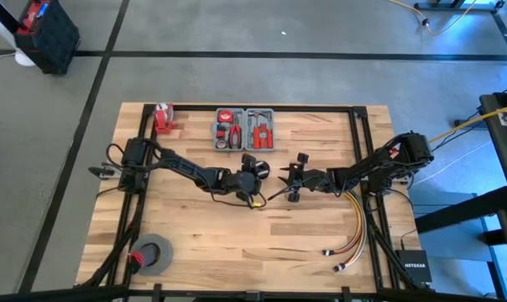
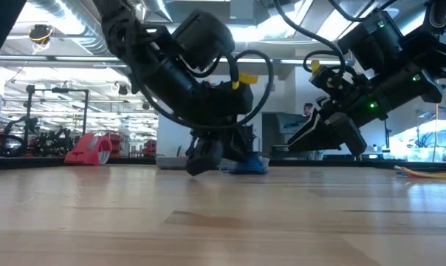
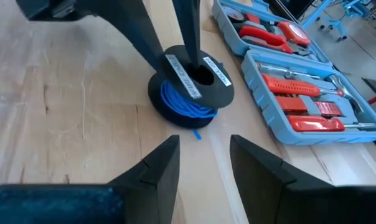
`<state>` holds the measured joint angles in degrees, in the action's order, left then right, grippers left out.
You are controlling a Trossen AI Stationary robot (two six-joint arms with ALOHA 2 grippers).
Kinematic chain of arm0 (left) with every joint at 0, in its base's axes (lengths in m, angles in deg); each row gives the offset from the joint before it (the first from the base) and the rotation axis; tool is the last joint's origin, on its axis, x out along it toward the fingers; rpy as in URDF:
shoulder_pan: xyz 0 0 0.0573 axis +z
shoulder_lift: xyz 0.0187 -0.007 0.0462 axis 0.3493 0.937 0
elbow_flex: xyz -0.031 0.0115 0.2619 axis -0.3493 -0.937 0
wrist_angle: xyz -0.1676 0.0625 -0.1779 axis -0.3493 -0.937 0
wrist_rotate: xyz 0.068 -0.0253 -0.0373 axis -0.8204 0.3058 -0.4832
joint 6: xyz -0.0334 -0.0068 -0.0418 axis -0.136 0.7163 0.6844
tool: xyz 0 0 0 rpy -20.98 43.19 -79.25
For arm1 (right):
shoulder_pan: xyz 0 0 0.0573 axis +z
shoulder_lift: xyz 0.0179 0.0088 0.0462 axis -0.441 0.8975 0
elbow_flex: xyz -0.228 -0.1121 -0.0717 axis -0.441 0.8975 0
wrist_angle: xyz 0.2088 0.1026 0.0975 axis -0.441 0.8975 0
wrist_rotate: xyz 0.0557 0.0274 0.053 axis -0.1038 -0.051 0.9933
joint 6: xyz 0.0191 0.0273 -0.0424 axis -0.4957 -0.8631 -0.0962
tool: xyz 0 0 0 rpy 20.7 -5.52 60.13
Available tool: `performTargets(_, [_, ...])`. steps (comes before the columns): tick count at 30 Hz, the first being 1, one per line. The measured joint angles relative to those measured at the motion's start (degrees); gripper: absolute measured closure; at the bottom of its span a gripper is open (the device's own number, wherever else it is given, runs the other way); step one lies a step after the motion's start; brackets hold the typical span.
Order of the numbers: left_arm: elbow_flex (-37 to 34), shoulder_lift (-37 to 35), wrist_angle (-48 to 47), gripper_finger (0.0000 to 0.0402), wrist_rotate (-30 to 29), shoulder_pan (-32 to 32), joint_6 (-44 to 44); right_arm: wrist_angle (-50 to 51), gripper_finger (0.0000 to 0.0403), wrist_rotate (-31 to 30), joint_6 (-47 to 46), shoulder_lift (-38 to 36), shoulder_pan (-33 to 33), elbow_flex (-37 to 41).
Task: Coil cords
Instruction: Uncoil the blue wire from the spool
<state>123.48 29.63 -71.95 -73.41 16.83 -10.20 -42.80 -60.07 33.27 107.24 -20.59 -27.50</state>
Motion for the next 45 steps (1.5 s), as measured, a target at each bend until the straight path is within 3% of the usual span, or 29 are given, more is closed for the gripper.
performTargets(6, [0.05,-0.45,1.01,0.0297,-0.11,0.16,1.50,0.01,0.0258,0.01,0.00,0.00,0.00,0.00])
performTargets(14, [0.13,-0.13,0.23,0.0390,-1.02,1.69,3.93,0.03,0.0258,0.03,-0.02,0.00,0.00,0.00])
performTargets(20, [0.48,-4.27,-1.30,0.0399,0.18,0.38,4.93,0.13,0.0258,0.01,-0.01,-0.82,0.09,-0.93])
performTargets(24, [0.68,-12.26,-0.84,0.0400,0.48,-0.92,6.29,3.88,0.0258,-0.28,0.37,-6.26,0.09,-1.98])
performTargets(28, [0.76,-21.64,-0.43,0.0400,1.14,-0.94,9.46,12.05,0.0258,-3.50,0.44,-16.23,0.07,-3.51])
performTargets(33, [0.83,-30.36,-0.46,0.0400,9.89,-0.83,16.30,18.02,0.0258,-4.85,5.06,-27.74,0.02,-6.31])
performTargets(39, [0.68,-31.84,-4.35,0.0400,10.48,-1.11,16.69,18.21,0.0258,5.76,7.37,-34.59,0.02,-10.45])
performTargets(45, [0.72,-31.12,-5.34,0.0400,10.39,-1.19,16.59,19.15,0.0258,12.85,9.18,-32.68,0.02,-12.17])
